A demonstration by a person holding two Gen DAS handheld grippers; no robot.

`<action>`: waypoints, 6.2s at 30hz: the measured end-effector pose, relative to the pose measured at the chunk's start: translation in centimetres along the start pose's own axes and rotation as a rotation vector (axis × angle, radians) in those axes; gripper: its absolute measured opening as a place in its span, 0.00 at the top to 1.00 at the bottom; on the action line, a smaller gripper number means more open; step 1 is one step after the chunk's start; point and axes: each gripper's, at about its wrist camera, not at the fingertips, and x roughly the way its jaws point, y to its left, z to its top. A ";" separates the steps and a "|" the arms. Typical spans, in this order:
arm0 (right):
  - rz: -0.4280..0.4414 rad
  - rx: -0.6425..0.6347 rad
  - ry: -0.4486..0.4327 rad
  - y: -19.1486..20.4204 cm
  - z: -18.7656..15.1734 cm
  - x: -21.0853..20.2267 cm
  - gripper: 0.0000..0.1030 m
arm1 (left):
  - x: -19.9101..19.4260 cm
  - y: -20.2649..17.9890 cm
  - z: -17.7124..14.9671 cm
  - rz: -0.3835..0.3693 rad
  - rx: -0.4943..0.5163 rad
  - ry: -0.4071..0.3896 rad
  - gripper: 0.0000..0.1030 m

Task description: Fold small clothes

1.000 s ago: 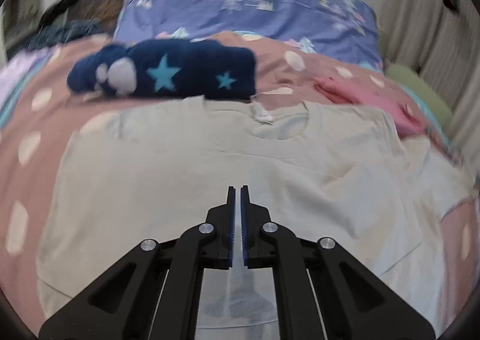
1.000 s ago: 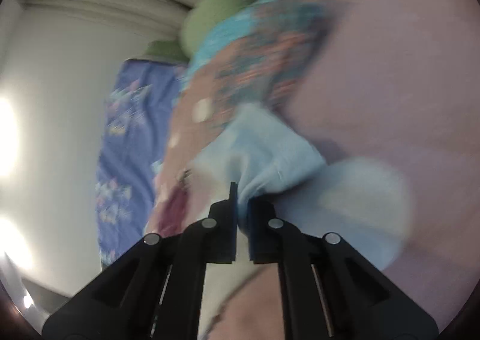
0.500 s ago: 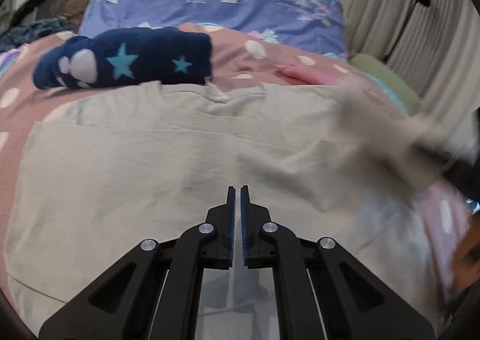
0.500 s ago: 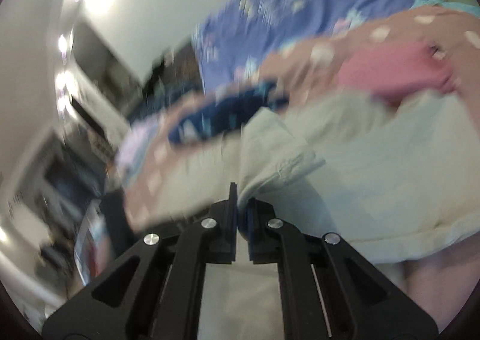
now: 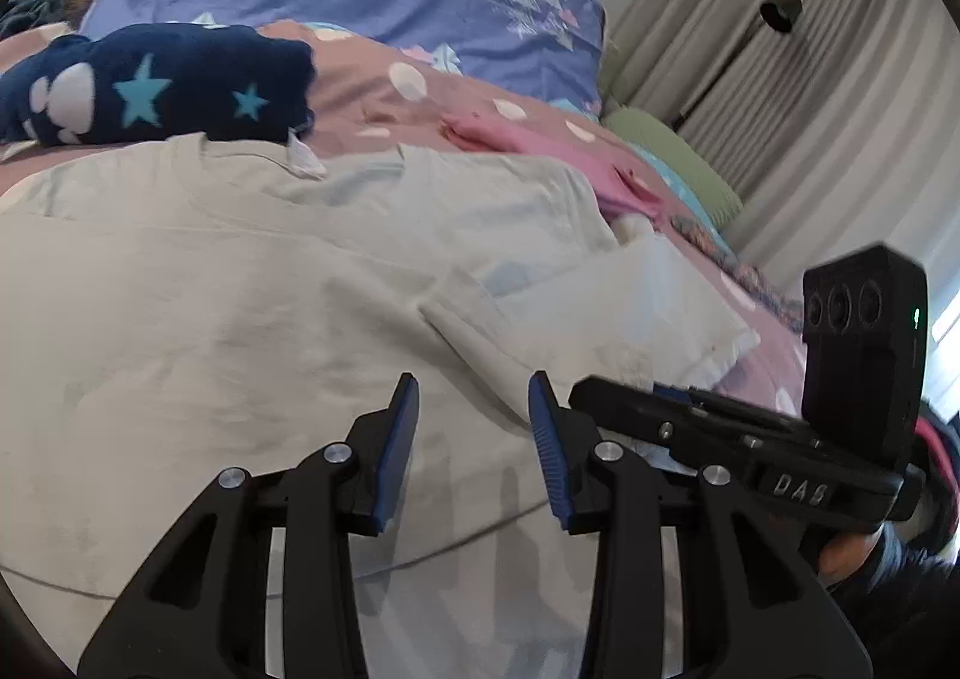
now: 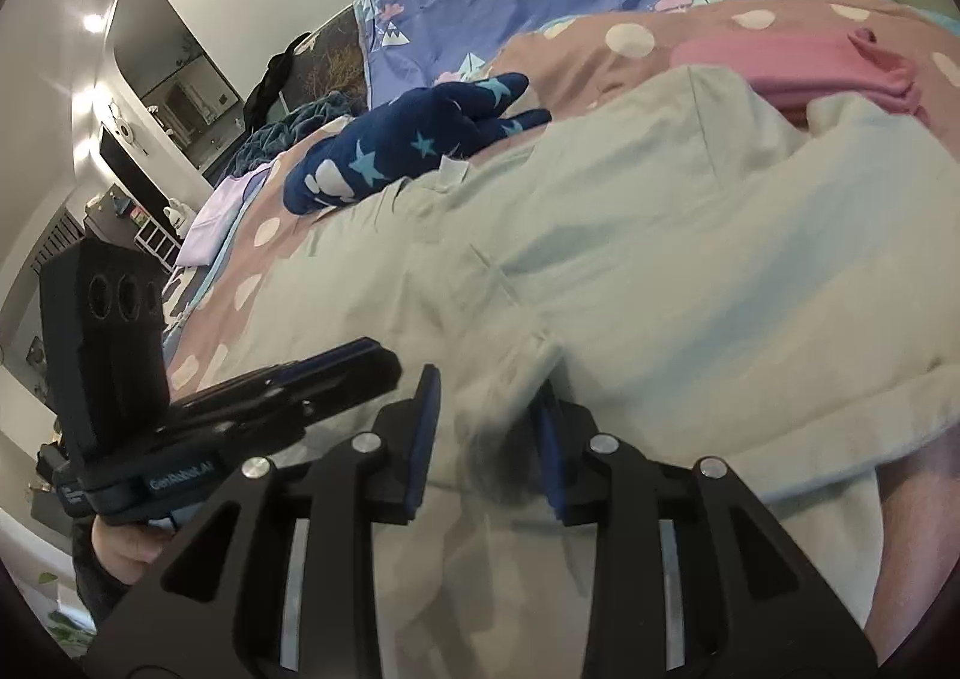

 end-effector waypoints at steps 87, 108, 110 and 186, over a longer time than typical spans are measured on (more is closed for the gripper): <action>-0.086 -0.105 0.020 -3.7 -3.4 -2.9 0.45 | -7.8 11.3 5.6 0.441 0.031 -0.078 1.00; -0.094 -0.115 0.021 -3.4 -3.5 -2.9 0.43 | -10.5 8.7 2.5 0.594 0.133 -0.131 0.99; -0.093 -0.116 0.020 -3.4 -3.5 -2.9 0.42 | -9.3 10.0 2.0 0.688 0.143 -0.055 0.99; -0.345 -0.225 0.087 -5.0 -1.8 -1.6 0.83 | 2.6 -2.8 -2.9 0.193 0.390 0.138 0.48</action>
